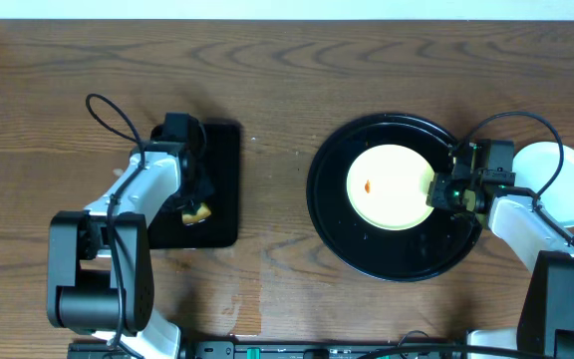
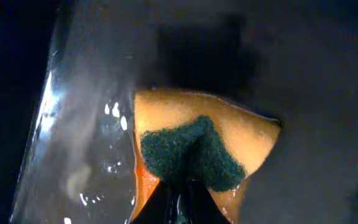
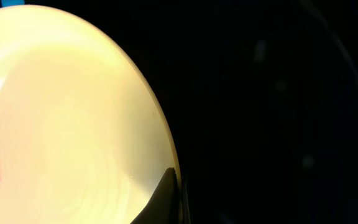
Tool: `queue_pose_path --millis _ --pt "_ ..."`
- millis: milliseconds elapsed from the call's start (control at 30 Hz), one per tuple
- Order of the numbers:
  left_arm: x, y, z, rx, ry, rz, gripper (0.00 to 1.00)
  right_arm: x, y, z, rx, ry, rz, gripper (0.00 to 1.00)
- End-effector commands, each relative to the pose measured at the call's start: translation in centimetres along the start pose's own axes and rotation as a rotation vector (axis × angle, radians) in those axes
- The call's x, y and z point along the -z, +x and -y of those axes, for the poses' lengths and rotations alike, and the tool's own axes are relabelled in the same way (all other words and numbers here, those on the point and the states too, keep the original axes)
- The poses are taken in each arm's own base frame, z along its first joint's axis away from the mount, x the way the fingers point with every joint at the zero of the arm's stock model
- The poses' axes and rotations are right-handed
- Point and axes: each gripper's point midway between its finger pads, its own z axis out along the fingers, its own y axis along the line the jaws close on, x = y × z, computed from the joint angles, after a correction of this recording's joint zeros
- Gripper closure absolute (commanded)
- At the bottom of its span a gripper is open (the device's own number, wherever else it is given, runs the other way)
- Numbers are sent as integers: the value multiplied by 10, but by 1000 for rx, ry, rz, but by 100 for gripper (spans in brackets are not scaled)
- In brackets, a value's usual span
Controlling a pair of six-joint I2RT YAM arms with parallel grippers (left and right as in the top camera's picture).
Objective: Clean dirty plates on tray and stack at the side
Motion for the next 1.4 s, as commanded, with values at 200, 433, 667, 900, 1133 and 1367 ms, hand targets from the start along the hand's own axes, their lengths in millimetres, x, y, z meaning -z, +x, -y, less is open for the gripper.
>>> queue_pose_path --millis 200,433,667,900,1133,1367 --pt "46 2 39 -147 247 0 89 -4 6 -2 -29 -7 -19 99" --pt "42 6 13 -137 113 10 68 -4 6 -2 -29 -7 -20 99" --pt "-3 21 2 -123 46 -53 89 -4 7 -3 -49 -14 -21 99" --pt "-21 22 4 -128 38 -76 93 -4 7 -3 -49 -14 -22 99" --pt "31 0 12 -124 83 0 93 -4 6 -3 -49 -14 -21 99" --pt "65 -9 12 -118 116 90 88 -4 7 -3 -49 -14 -21 99"
